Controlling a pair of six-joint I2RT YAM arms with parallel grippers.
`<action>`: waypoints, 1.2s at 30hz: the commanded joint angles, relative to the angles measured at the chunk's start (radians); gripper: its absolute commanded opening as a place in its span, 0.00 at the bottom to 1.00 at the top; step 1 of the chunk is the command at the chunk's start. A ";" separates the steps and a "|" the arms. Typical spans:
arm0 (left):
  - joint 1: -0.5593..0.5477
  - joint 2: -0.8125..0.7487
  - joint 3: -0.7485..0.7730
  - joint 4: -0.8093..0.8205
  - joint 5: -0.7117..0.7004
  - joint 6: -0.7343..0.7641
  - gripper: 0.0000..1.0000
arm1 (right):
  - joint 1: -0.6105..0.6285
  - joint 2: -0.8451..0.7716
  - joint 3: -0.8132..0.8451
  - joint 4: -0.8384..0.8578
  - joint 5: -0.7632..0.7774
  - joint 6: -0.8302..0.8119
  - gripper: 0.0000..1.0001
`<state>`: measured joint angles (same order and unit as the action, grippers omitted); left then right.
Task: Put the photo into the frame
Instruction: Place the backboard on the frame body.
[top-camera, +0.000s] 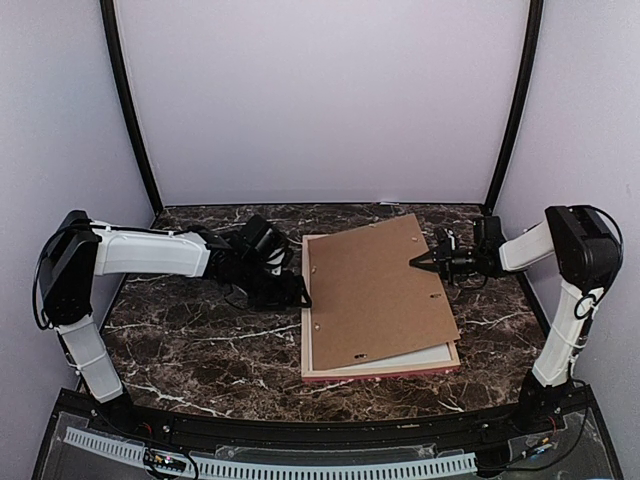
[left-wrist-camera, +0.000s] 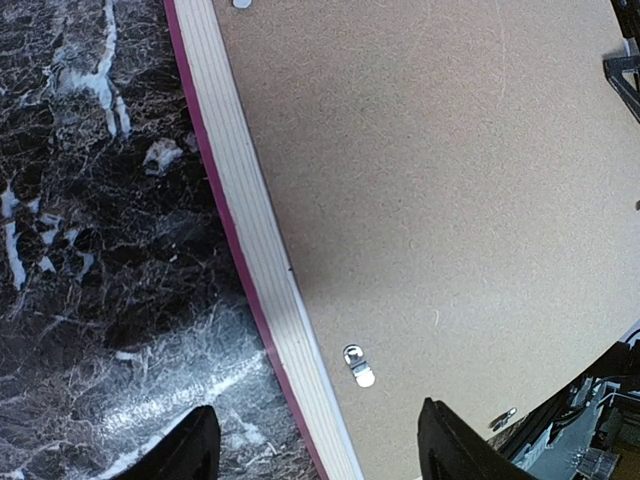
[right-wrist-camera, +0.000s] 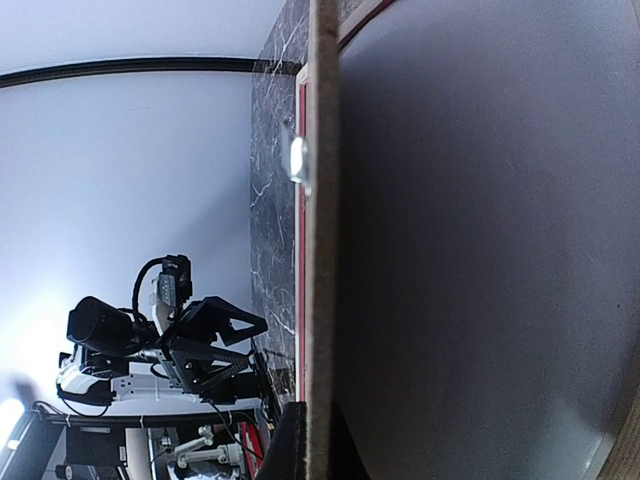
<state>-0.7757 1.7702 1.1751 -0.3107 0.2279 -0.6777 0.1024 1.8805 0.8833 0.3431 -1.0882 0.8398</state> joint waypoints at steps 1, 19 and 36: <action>0.005 -0.017 -0.018 0.011 0.012 -0.005 0.70 | -0.011 0.012 -0.008 0.078 0.049 0.006 0.00; 0.004 0.021 -0.011 0.042 0.038 -0.011 0.70 | 0.051 0.045 0.003 -0.020 0.127 -0.081 0.13; 0.004 0.029 -0.016 0.048 0.036 -0.009 0.70 | 0.112 -0.019 0.059 -0.232 0.302 -0.180 0.45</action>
<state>-0.7757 1.8011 1.1717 -0.2642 0.2546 -0.6857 0.1982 1.9091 0.8944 0.1989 -0.8440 0.7170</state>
